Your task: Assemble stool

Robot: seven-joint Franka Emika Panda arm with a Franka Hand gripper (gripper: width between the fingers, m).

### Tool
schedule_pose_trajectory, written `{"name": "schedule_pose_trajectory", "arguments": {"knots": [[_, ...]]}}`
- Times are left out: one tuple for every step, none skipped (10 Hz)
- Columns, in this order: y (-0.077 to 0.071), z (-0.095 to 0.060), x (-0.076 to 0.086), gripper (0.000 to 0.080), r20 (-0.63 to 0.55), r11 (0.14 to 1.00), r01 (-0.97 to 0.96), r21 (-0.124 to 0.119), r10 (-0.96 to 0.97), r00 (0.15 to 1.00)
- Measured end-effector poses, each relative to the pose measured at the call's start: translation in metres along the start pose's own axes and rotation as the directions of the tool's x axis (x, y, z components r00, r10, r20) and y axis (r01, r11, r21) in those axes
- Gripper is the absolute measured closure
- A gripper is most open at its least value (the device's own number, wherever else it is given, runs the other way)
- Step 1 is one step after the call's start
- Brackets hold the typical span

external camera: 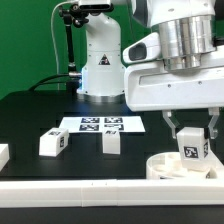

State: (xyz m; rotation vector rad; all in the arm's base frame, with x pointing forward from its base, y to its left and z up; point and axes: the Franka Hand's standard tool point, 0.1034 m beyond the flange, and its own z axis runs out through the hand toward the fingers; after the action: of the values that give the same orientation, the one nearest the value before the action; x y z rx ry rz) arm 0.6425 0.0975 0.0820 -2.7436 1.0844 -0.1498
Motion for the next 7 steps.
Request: {"name": "schedule_pose_trajectory", "arguments": {"knots": [[0.0002,0.0,-0.0004,0.0459,0.0,0.997,-0.078,-0.001,0.078,0.997],[0.0003,0.0004,-0.0016,0.0458,0.0,0.987,-0.16,-0.004,0.16,0.987],[-0.0001,0.0008,-0.0031,0.0458,0.002,0.969,-0.249,-0.005,0.249,0.969],[-0.0001,0.001,-0.0037,0.0458,0.004,0.948,-0.319,-0.005,0.319,0.948],[0.0005,0.0012,-0.0037,0.0458,0.013,0.915,-0.403,-0.002,0.403,0.915],[0.0008,0.0013,-0.0039,0.0458,0.024,0.877,-0.481,-0.001,0.481,0.877],[0.0011,0.0016,-0.0043,0.0458,0.033,0.839,-0.544,0.0,0.543,0.839]]}}
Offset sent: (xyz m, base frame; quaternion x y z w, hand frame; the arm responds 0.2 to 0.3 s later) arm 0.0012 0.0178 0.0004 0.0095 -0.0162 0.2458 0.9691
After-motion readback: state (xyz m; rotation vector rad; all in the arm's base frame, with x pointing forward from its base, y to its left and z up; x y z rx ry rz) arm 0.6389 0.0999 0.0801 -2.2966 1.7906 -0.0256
